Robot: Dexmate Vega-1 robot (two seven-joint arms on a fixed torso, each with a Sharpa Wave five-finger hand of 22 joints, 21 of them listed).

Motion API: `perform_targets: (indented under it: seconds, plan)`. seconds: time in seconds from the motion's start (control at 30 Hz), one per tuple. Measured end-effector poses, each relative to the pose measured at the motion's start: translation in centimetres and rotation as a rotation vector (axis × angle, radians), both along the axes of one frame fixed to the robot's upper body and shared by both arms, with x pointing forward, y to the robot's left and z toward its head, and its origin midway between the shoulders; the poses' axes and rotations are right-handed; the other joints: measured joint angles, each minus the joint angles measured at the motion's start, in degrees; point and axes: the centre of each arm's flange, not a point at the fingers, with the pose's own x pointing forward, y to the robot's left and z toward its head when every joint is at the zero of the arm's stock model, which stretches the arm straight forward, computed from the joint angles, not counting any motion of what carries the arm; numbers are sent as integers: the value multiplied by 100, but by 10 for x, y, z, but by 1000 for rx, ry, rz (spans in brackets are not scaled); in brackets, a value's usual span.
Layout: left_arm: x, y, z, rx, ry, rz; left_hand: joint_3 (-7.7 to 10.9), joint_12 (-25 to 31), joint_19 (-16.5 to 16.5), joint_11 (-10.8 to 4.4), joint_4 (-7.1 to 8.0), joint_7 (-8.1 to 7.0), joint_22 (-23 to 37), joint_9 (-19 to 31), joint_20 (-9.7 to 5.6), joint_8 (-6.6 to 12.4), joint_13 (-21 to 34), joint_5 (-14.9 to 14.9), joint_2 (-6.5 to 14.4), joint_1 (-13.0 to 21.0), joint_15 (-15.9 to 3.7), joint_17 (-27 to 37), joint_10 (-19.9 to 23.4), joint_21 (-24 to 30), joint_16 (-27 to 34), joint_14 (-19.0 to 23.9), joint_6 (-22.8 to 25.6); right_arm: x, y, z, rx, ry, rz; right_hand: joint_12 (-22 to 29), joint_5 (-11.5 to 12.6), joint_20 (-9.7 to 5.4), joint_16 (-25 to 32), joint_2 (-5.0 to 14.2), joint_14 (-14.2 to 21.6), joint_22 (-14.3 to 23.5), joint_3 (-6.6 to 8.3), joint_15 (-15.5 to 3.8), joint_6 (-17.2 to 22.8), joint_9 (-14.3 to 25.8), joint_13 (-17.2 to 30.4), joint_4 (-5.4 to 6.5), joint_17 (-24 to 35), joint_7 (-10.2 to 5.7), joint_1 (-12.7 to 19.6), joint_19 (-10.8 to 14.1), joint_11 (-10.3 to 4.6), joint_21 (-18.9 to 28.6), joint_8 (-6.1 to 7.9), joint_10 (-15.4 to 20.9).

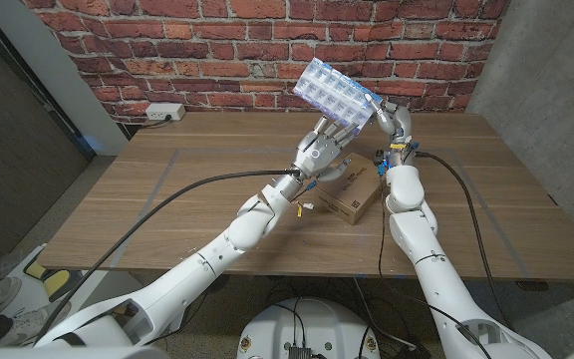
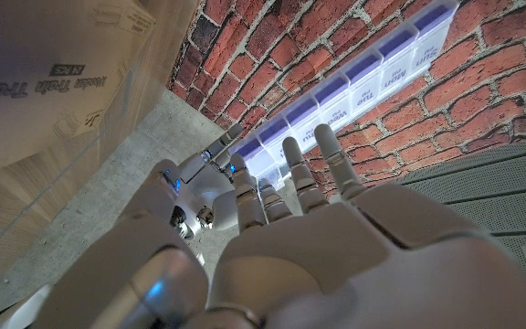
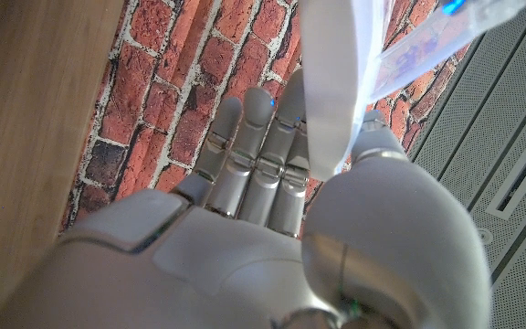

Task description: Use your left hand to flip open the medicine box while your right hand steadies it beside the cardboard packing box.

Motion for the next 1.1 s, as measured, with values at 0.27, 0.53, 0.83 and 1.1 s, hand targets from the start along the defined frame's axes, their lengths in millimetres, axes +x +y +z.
perform_targets:
  seconds: [0.27, 0.53, 0.83, 1.1]
  plan:
    - [-1, -2, 3, -2, 18, 35, -137, -6, 28, 124, 69, 163, -2, 46, 34, 32, 1, -24, 11, -108, 13, 82, -268, 0, -42, -188, -442, 0, -3, -4, 4, 6, -7, -2, 0, 0, 0, 0, -2, 0, 0, 0, 1, 7, 11, 0, 0, -1, 0, 0, 10, 0, -6, 10]
    - [0, -3, 16, -21, 70, 92, -215, 50, 23, 152, 101, 225, -1, 46, 83, 76, 1, -24, -50, -243, 39, 109, -355, 0, -42, -285, -504, -2, -10, -14, 23, 15, -18, -15, 0, 0, 0, 0, -4, 0, -1, 7, 1, 22, 32, 1, 0, -1, 0, 0, 10, 0, -17, 10]
    - [0, -7, 23, -23, 98, 149, -275, 50, 6, 260, 90, 284, -28, 45, 98, 76, 1, -23, -130, -320, 38, 135, -595, 0, -81, -407, -809, -7, -14, -20, 33, 14, -23, -20, 0, 0, 0, 0, -5, 0, -1, 5, 1, 17, 35, 1, -21, -1, 0, 0, 10, 0, -22, 10]
    - [-2, -9, 25, -18, 110, 183, -295, 21, 10, 338, 101, 408, -28, 73, 133, 29, 16, 0, -208, -284, 87, 274, -1179, -26, -80, -713, -1383, -11, -14, -21, 33, 5, -21, -21, 0, 0, 0, 0, -10, 0, -2, 4, 1, 22, 25, 2, -27, -2, 0, 0, 10, -37, -30, 10]
